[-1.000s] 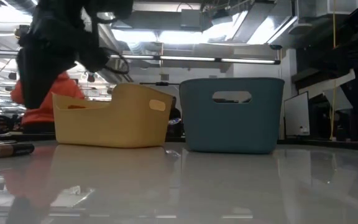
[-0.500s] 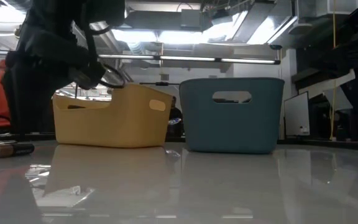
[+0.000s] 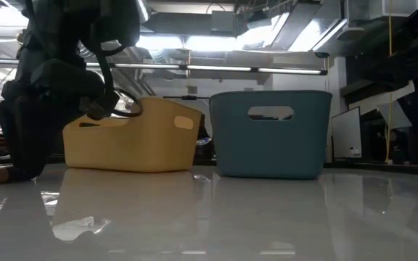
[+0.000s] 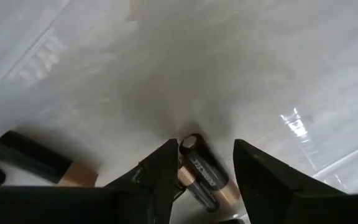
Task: Sort batteries
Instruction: Put the black battery into the blue bin
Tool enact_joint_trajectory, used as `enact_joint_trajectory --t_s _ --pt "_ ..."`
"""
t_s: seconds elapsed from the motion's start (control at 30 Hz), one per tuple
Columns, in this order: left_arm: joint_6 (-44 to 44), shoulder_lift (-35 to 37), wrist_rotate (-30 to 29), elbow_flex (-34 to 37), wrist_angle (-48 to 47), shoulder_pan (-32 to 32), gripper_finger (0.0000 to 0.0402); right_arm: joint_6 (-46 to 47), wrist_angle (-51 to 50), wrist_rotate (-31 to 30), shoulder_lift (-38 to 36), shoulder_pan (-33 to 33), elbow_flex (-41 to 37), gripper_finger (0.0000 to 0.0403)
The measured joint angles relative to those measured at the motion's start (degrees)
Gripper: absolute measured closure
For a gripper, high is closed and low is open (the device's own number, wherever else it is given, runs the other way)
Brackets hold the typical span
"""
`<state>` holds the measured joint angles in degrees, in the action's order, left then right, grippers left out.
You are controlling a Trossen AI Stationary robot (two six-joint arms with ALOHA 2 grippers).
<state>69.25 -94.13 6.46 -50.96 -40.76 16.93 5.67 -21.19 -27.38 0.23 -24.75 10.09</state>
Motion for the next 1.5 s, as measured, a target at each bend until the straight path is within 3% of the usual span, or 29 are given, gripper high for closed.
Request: enact_joint_trajectory --t_s 0.27,0.63,1.2,1.5 --pt "0.37 0.02 0.0 0.81 0.59 0.0 0.0266 0.0 -0.04 0.02 0.0 0.0 0.0 0.0258" --pt "-0.68 0.03 0.04 0.87 0.65 -0.02 0.0369 -0.01 -0.01 0.0 0.02 0.02 0.01 0.0258" --pt "-4.1 0.0 2.58 -1.91 1.95 -0.13 0.037 0.0 -0.02 0.02 0.0 0.02 0.0 0.0258" --pt "-9.52 0.0 2.58 -5.55 10.31 -1.0 0.0369 -0.01 -0.01 0.01 0.0 0.02 0.0 0.0258"
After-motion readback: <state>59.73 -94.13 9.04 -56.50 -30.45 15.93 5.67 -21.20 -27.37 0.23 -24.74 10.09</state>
